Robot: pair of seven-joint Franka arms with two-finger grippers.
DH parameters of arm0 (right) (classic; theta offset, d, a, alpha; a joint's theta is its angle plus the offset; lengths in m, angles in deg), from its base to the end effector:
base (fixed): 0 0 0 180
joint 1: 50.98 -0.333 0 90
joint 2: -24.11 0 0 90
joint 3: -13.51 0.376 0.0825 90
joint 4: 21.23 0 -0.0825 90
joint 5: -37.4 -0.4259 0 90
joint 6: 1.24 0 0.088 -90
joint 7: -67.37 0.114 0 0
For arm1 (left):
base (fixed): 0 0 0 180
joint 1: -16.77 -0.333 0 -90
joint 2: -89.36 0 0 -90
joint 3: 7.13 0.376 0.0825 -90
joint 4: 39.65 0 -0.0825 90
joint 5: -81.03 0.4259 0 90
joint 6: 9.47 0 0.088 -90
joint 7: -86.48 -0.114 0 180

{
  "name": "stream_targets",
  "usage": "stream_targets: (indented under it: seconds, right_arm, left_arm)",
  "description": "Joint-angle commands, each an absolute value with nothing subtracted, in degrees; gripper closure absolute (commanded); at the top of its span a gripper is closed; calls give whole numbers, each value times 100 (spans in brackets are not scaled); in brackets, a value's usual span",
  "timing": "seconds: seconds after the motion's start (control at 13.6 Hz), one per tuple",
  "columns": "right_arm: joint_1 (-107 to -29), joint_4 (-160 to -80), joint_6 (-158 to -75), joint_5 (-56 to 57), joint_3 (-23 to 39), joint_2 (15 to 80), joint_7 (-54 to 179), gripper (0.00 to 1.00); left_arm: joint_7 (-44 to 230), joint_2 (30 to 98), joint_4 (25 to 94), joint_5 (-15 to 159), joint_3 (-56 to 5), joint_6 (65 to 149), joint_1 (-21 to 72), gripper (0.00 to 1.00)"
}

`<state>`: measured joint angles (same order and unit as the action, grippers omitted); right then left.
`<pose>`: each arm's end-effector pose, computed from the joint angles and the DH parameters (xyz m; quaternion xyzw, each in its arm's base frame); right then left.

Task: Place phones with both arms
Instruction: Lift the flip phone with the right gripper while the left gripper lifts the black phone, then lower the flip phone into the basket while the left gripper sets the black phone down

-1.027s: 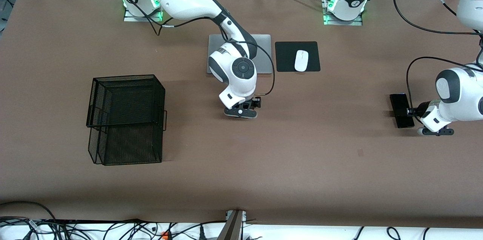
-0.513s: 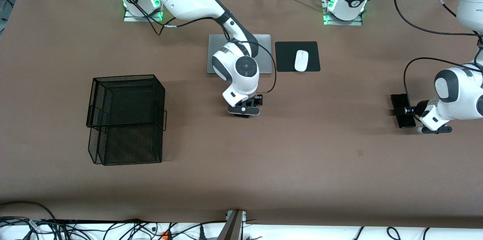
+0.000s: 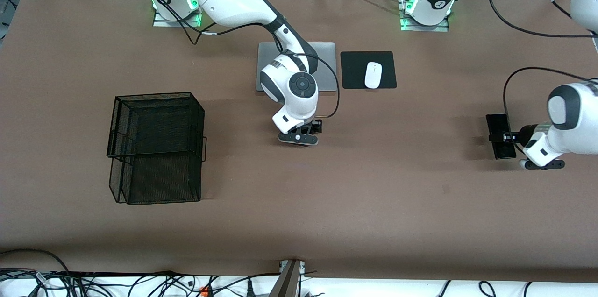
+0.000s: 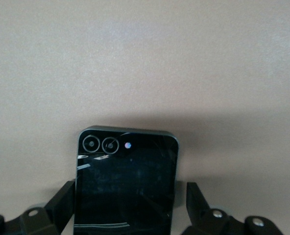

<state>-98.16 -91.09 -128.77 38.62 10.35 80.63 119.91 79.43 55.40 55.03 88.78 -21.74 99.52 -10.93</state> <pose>0.5961 0.5937 0.1740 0.9979 -0.0553 0.0305 0.0129 0.6824 0.1912 0.2707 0.9866 0.0292 -0.1550 0.0413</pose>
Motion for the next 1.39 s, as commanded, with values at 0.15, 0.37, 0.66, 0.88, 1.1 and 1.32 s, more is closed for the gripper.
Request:
stream_targets:
  seconds: [0.15, 0.37, 0.66, 0.88, 1.1, 1.32]
  right_arm:
    - [-9783, -9111, -12738, 3855, 1008, 7782, 12010, 100]
    - [-9520, -9084, -11712, 3837, 1034, 7142, 11949, 100]
    - [-8949, -9137, -10035, 3530, 956, 5929, 10872, 100]
    - [-8377, -10098, -9519, 3529, 606, 4823, 9265, 100]
    - [-8367, -11909, -10308, 3538, -526, 3618, 7384, 100]
    - [-8367, -12800, -11161, 3521, -1468, 3439, 6063, 100]
  left_arm:
    - [8769, 5693, 4071, 8833, -2515, 8030, -426, 72]
    - [9245, 5711, 3656, 8789, -2576, 7623, 155, 72]
    - [9746, 5597, 3717, 8780, -3261, 7719, 490, 66]
    - [9991, 5334, 3866, 8220, -3280, 8411, 1130, 66]
    - [11236, 4974, 3946, 8165, -3262, 9517, 2297, 66]
    - [12660, 4359, 3963, 8209, -3218, 11150, 3300, 65]
